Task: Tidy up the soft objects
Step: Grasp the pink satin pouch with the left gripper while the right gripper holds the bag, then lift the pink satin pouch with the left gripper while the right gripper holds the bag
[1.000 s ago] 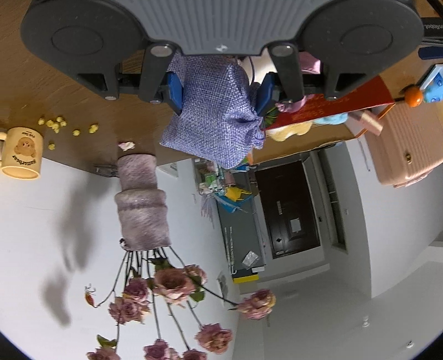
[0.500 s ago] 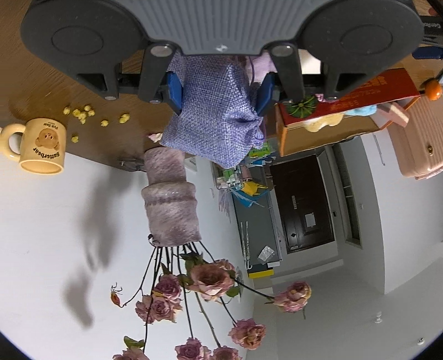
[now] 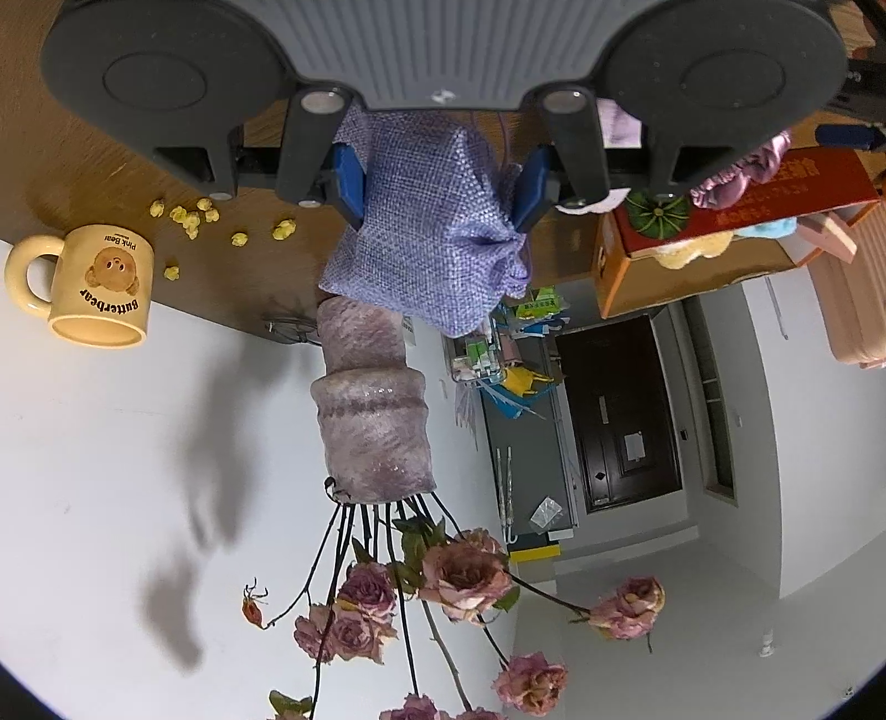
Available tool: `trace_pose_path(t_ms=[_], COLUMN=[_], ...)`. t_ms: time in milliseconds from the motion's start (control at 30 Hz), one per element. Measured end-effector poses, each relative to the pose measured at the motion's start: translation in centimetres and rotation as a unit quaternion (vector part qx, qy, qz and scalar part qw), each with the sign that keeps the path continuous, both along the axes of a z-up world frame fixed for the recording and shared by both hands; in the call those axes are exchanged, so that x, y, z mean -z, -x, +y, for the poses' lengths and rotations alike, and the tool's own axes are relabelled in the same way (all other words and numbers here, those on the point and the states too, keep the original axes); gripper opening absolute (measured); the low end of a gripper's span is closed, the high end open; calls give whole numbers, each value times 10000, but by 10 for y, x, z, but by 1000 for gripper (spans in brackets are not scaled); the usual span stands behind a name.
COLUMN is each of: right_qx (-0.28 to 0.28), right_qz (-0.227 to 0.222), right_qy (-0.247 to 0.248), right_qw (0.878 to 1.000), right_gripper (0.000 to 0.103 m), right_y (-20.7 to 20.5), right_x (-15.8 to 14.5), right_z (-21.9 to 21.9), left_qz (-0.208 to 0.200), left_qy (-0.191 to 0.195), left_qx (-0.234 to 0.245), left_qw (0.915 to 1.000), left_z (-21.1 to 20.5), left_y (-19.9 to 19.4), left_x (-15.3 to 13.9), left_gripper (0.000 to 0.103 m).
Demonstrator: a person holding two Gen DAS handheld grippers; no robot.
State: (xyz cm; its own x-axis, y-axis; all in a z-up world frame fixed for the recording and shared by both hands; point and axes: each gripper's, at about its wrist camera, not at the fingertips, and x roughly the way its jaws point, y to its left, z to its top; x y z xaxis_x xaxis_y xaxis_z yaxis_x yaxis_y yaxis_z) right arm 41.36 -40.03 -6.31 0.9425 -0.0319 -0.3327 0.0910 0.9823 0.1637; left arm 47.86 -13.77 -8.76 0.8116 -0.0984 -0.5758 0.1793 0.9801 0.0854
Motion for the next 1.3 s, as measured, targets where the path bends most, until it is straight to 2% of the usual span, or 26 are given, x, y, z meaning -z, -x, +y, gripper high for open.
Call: trace_pose_path(t_ms=[500,567,667,733,800,933,1100,1300], right_qx=[-111,-124,-146,-162,-176,-180,-202,-204], right_qz=[171,155,124,92,65,-12,-88,-287], right_qy=[-38,-17,22,43,79,201,184,263], right_qw=[9998,9998,9998,9998,9998,9996,9996,9990], right_gripper=[54,54,54,54,54,54,54,54], right_y=[-15,-14,-13,-12,-11,-8,-5,2], right_x=[10,10,10,9,9,8,6,2], right_z=[-2,-1,1,2,4,9,16,33], left_qz=[-311,-303,-207,-126,-93,-152,-244,-554], left_qy=[-416,-398,-333,-259,-181,-111,-53,116], left_qx=[177,225,359,452,490,424,238,9], left_qw=[9985,9985,9986,9986,9986,9989,9994,9984], left_z=[-14,-14,-14,-13,-11,-9,-4,3], left_y=[-23,-24,-24,-24,-23,-20,-11,9], left_x=[3,2,3,3,3,0,-3,-13], left_gripper=[103,97,76,55,47,42,41,39])
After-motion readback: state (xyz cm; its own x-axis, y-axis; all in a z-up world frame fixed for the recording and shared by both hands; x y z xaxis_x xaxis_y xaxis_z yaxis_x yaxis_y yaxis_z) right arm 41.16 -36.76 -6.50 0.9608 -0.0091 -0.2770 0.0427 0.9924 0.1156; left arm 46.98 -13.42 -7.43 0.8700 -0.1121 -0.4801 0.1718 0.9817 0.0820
